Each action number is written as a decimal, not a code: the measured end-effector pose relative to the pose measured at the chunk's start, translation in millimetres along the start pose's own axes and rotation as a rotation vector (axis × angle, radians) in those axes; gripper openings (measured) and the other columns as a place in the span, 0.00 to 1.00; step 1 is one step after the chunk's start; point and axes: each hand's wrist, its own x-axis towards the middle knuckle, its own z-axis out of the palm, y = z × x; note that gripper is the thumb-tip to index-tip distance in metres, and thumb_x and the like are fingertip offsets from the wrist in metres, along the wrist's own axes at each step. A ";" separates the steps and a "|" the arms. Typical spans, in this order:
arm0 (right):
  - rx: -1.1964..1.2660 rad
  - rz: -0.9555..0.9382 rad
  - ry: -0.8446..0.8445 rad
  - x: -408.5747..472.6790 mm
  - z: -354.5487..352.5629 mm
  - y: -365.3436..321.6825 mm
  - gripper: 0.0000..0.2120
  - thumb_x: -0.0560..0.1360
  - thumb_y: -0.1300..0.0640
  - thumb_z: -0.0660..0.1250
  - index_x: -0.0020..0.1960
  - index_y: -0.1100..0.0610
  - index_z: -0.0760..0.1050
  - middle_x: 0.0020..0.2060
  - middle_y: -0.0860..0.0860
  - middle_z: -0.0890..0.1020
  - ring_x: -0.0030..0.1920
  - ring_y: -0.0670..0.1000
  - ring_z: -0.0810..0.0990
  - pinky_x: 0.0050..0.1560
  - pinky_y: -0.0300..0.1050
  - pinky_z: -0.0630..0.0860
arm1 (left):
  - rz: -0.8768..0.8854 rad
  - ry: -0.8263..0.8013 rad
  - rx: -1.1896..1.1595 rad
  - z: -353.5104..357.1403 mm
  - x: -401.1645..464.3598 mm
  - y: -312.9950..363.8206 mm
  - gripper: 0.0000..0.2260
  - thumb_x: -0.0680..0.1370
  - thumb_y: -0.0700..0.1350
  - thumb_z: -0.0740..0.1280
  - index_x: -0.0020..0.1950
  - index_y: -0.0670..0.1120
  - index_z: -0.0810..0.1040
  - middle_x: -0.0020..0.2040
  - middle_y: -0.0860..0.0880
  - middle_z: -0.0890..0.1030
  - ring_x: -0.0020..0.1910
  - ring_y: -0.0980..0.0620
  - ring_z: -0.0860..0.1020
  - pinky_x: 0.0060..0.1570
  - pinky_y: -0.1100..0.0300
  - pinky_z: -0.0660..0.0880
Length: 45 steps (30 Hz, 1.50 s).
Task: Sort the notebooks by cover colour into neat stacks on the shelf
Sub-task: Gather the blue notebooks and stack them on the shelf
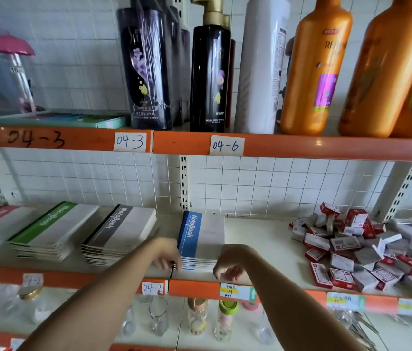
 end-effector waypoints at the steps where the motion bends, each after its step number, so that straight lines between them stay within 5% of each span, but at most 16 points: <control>1: -0.021 -0.020 0.036 1.9 3.5 0.4 0.10 0.72 0.60 0.73 0.44 0.60 0.72 0.36 0.56 0.79 0.34 0.51 0.79 0.31 0.39 0.77 | 0.014 0.056 0.068 3.8 1.6 1.2 0.22 0.72 0.42 0.76 0.62 0.44 0.70 0.56 0.45 0.80 0.54 0.49 0.81 0.53 0.57 0.79; 4: -0.046 -0.093 0.152 -1.5 5.5 -2.4 0.14 0.69 0.59 0.77 0.45 0.61 0.73 0.38 0.58 0.80 0.30 0.51 0.78 0.32 0.41 0.77 | 0.068 0.182 0.139 15.6 7.1 3.2 0.20 0.72 0.40 0.76 0.57 0.45 0.70 0.48 0.47 0.79 0.43 0.52 0.78 0.38 0.62 0.75; 7: -0.162 -0.149 0.238 -1.4 -2.0 -3.8 0.26 0.69 0.57 0.78 0.63 0.63 0.74 0.49 0.59 0.82 0.45 0.56 0.82 0.44 0.44 0.79 | 0.060 0.184 0.083 16.5 14.5 -1.3 0.22 0.71 0.40 0.77 0.60 0.44 0.71 0.50 0.46 0.82 0.47 0.50 0.81 0.46 0.58 0.80; 11: -0.089 -0.138 0.143 1.5 -12.3 -2.5 0.27 0.67 0.57 0.80 0.61 0.61 0.73 0.48 0.60 0.79 0.40 0.55 0.80 0.45 0.47 0.81 | 0.035 0.161 0.053 9.6 16.1 -2.8 0.30 0.70 0.42 0.78 0.66 0.44 0.67 0.51 0.45 0.82 0.50 0.50 0.82 0.54 0.53 0.81; 15: -0.030 -0.151 0.116 -1.7 -26.3 -2.3 0.33 0.67 0.57 0.80 0.67 0.62 0.69 0.59 0.60 0.76 0.57 0.61 0.80 0.57 0.53 0.80 | 0.004 0.078 0.011 -1.5 16.5 -2.3 0.37 0.68 0.42 0.80 0.71 0.43 0.64 0.54 0.44 0.83 0.50 0.49 0.83 0.51 0.55 0.82; 20: 0.025 -0.225 0.147 3.1 -25.2 -7.5 0.49 0.66 0.55 0.81 0.75 0.58 0.53 0.69 0.57 0.68 0.68 0.61 0.70 0.64 0.58 0.75 | 0.063 0.031 -0.046 -7.7 20.2 0.7 0.60 0.66 0.37 0.80 0.79 0.59 0.37 0.68 0.35 0.73 0.46 0.45 0.84 0.45 0.53 0.83; 23: 0.028 -0.225 0.133 6.7 -22.0 -9.7 0.52 0.64 0.54 0.82 0.77 0.53 0.52 0.68 0.56 0.69 0.65 0.60 0.72 0.58 0.59 0.79 | 0.149 0.051 0.054 -4.2 13.3 5.4 0.62 0.68 0.38 0.79 0.77 0.64 0.31 0.75 0.37 0.66 0.45 0.47 0.84 0.46 0.55 0.82; 30: -0.035 -0.181 0.068 3.0 -20.4 -8.1 0.58 0.67 0.57 0.80 0.79 0.48 0.39 0.70 0.62 0.69 0.65 0.63 0.74 0.58 0.55 0.79 | 0.209 0.066 0.238 -2.0 7.9 10.5 0.58 0.69 0.39 0.78 0.78 0.63 0.36 0.66 0.42 0.77 0.35 0.55 0.78 0.32 0.63 0.75; 32: -0.036 -0.166 0.067 3.0 -16.7 -8.2 0.59 0.68 0.60 0.79 0.78 0.48 0.35 0.62 0.65 0.74 0.55 0.61 0.80 0.48 0.49 0.81 | 0.209 0.063 0.279 -0.3 11.3 10.9 0.59 0.70 0.38 0.78 0.78 0.62 0.34 0.64 0.40 0.79 0.35 0.54 0.78 0.35 0.62 0.76; 34: -0.026 -0.161 0.089 3.9 -13.2 -12.1 0.61 0.68 0.61 0.79 0.78 0.48 0.32 0.55 0.66 0.76 0.47 0.58 0.82 0.39 0.46 0.80 | 0.220 0.091 0.316 1.7 13.5 12.2 0.59 0.70 0.38 0.78 0.78 0.60 0.33 0.66 0.38 0.77 0.38 0.52 0.79 0.39 0.59 0.78; 37: -0.052 -0.127 0.119 7.4 -5.1 -19.2 0.64 0.70 0.59 0.78 0.75 0.54 0.23 0.66 0.68 0.71 0.62 0.62 0.78 0.60 0.53 0.78 | 0.248 0.100 0.339 1.9 14.0 13.4 0.59 0.70 0.37 0.78 0.79 0.58 0.33 0.71 0.38 0.72 0.55 0.44 0.80 0.50 0.55 0.78; 39: -0.077 -0.135 0.190 12.2 -2.4 -22.3 0.65 0.69 0.59 0.78 0.75 0.54 0.22 0.67 0.68 0.71 0.63 0.63 0.77 0.64 0.56 0.75 | 0.278 0.117 0.301 2.0 17.0 12.9 0.59 0.69 0.36 0.78 0.79 0.57 0.34 0.72 0.38 0.70 0.60 0.42 0.79 0.53 0.53 0.77; 45: 0.033 -0.109 0.237 21.9 9.2 -26.2 0.65 0.68 0.64 0.78 0.77 0.50 0.25 0.66 0.66 0.71 0.57 0.63 0.79 0.50 0.54 0.82 | 0.296 0.150 0.264 4.2 25.8 -2.8 0.62 0.66 0.37 0.80 0.78 0.62 0.35 0.77 0.41 0.61 0.67 0.40 0.72 0.63 0.45 0.74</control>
